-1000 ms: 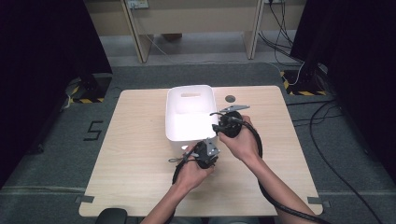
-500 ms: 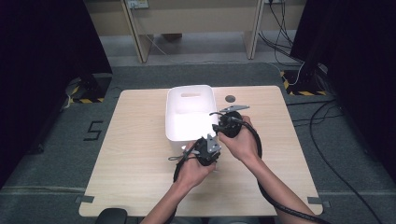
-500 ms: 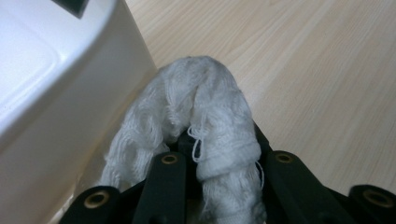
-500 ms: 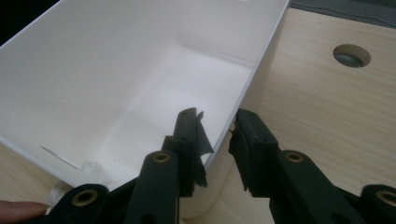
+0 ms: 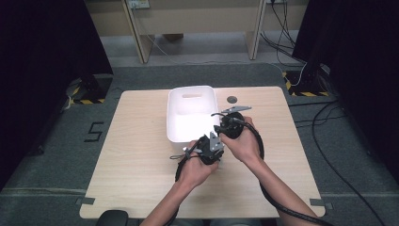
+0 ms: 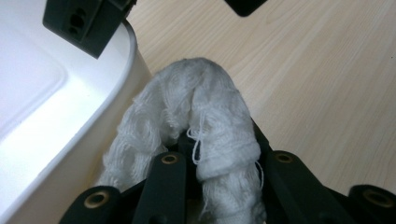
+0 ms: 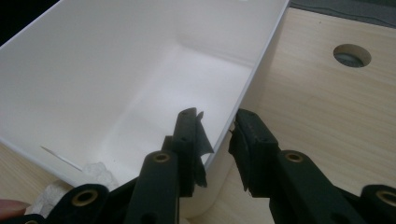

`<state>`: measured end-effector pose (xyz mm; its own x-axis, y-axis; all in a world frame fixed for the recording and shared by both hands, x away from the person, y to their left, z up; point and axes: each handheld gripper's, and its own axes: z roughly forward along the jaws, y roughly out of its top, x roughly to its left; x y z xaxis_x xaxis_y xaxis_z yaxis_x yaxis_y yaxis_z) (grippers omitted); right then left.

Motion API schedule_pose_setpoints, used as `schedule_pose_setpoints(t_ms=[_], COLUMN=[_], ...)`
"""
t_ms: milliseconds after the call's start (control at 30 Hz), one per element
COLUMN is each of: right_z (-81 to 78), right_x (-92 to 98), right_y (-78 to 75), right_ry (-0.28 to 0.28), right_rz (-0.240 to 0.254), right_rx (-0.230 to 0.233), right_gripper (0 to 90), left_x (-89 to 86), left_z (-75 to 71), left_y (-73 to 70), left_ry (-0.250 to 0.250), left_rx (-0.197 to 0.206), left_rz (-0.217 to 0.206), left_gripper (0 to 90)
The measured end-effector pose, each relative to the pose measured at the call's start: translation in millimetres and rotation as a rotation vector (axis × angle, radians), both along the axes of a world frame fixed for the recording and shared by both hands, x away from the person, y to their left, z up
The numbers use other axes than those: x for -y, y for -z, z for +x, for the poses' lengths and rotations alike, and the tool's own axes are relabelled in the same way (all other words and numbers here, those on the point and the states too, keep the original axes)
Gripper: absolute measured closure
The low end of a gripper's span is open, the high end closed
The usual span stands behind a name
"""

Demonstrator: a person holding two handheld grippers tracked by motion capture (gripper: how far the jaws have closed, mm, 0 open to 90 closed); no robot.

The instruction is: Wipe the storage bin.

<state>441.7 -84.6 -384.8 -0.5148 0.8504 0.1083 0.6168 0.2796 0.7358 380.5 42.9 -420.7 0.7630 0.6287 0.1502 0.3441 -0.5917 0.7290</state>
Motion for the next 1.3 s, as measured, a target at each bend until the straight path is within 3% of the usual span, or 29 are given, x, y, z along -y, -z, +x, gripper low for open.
schedule_pose_setpoints(t_ms=[300,767,1067,1300], right_z=[0.3,1.0,3.1,5.4], right_x=[0.2,0.1,1.8,-1.7], right_y=[-0.1,-0.5,-4.8,-5.1], right_ry=[-0.003,-0.008,0.015,0.018], right_rz=[0.0,0.004,0.01,0.012], right_rx=[-0.001,-0.002,0.027,0.013], right_gripper=[71.1,68.3,60.5,59.6], left_x=[-0.5,-5.3,-26.2,-48.6], left_z=[-4.4,-7.6,-18.7,-32.3], left_y=[-10.3,-12.7,-17.3,-25.2], left_ry=[0.002,0.012,-0.01,-0.035], left_rx=[0.044,0.031,0.008,0.02], left_rz=[-0.01,-0.002,-0.057,-0.071], left_gripper=[75.3,74.8,74.4,74.3])
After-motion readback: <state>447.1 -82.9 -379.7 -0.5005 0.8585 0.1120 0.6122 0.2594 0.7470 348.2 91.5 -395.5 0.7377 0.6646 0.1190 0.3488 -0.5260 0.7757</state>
